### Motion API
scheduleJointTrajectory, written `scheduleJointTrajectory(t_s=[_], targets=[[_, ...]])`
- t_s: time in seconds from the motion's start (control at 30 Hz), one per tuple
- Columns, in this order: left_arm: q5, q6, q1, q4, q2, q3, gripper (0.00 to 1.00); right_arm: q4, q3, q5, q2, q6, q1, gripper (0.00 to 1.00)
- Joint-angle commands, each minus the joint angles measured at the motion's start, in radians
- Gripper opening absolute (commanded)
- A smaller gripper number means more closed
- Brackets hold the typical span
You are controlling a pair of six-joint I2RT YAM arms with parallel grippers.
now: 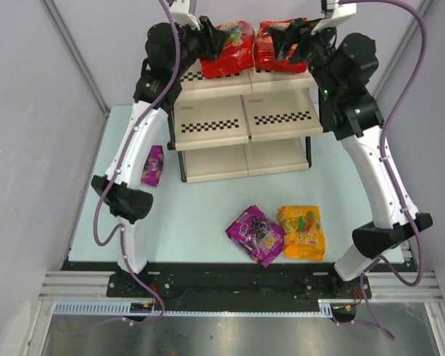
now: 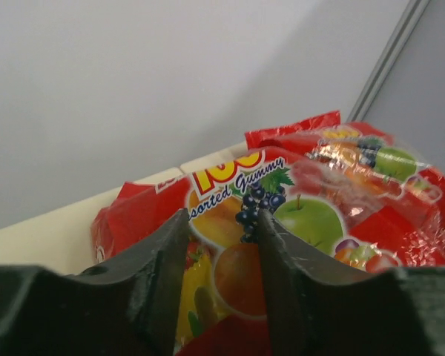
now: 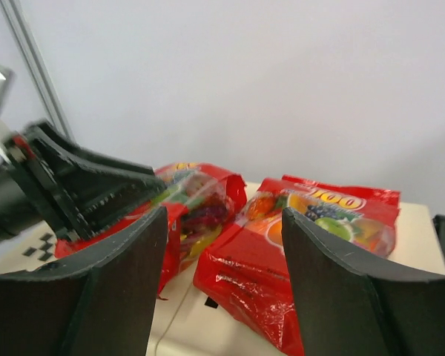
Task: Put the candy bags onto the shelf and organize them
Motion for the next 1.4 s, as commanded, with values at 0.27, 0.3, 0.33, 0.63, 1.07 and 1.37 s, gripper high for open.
scheduleJointTrajectory(t_s=[0.27,0.3,0.33,0.63,1.07,1.37], targets=[[-0.035,0.161,-0.037,-0.231,0.004,0.008,0.35,0.057,-0.019,0.136,-0.027,-0.045,-0.008,0.69],[-0.040,0.161,-0.037,-0.231,0.000,0.008,0.36,0.055,-0.019,0.137,-0.021,-0.044,-0.013,0.69],[-0.043,0.162,-0.036,-0.226,-0.014,0.008,0.39,0.054,-0.019,0.139,-0.016,-0.042,-0.016,0.69],[-0.041,0.093,-0.037,-0.105,-0.192,-0.016,0.88,-0.081,0.190,0.252,0.139,-0.006,-0.079,0.72],[-0.153,0.135,-0.028,-0.094,-0.324,-0.159,0.90,-0.187,0.265,0.292,0.246,0.110,-0.254,0.71],[-0.161,0.156,-0.017,-0.104,-0.339,-0.206,0.91,-0.216,0.326,0.147,0.324,0.041,-0.275,0.71]])
